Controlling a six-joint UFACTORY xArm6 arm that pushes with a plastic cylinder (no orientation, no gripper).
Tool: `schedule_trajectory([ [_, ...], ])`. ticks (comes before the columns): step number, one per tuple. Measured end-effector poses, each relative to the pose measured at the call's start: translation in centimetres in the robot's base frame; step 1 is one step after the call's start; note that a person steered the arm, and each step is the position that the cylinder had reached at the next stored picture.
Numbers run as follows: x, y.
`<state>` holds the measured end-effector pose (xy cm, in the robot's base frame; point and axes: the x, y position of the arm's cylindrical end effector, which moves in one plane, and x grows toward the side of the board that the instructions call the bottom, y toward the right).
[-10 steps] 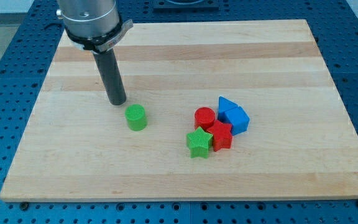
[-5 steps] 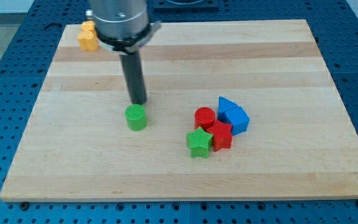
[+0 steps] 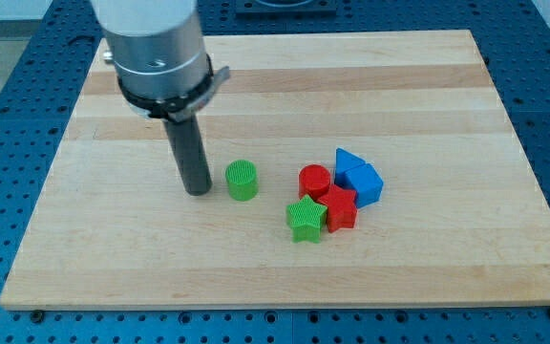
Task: Move the green circle to the group of blocks
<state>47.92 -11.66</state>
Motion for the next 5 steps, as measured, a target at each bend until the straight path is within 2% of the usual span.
schedule_trajectory([
  [1,-2.2,-0.1],
  [2,-2.3,1.5],
  [5,0.8,7.5],
])
